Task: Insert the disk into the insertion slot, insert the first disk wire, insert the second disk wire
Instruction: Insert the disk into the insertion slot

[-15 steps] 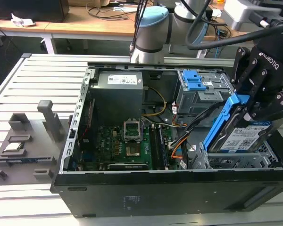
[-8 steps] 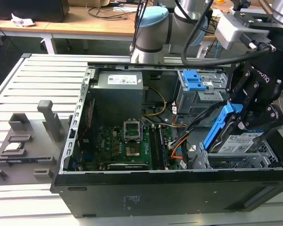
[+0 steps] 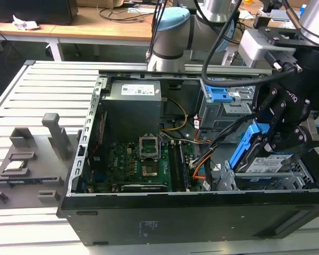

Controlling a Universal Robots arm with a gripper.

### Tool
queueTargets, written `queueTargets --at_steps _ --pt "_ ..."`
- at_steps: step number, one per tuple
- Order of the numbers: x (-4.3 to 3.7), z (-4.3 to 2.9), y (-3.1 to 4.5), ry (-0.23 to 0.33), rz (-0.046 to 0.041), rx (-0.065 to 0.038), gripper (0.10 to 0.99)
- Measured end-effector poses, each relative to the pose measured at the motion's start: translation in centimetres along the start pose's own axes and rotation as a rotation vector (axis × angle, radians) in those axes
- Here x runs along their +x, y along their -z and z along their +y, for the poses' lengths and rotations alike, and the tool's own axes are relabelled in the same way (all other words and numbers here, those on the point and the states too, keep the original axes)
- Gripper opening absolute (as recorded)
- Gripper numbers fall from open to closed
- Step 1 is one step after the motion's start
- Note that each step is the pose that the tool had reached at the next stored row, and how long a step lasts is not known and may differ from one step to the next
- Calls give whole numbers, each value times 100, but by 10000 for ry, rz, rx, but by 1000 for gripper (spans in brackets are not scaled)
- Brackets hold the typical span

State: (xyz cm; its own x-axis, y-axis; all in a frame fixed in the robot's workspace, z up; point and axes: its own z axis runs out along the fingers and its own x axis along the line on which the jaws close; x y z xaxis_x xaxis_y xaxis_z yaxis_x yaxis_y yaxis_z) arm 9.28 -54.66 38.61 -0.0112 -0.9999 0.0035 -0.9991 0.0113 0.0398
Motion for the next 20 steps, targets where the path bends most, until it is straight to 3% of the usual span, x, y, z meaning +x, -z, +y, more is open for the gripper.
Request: queueTargets --at_steps 3,4,9,11,12,13,15,20 --pt "0 -1 -1 1 -2 1 380" --pt "0 -1 -1 1 0 1 447" --pt "0 -1 -2 1 -1 0 447" --pt "0 0 -2 0 -1 0 365" --pt "0 0 -3 0 -1 0 239" --pt "0 0 -3 0 -2 0 239" --pt "0 0 -4 0 -2 0 122" --pt "0 0 -5 0 -2 0 106"
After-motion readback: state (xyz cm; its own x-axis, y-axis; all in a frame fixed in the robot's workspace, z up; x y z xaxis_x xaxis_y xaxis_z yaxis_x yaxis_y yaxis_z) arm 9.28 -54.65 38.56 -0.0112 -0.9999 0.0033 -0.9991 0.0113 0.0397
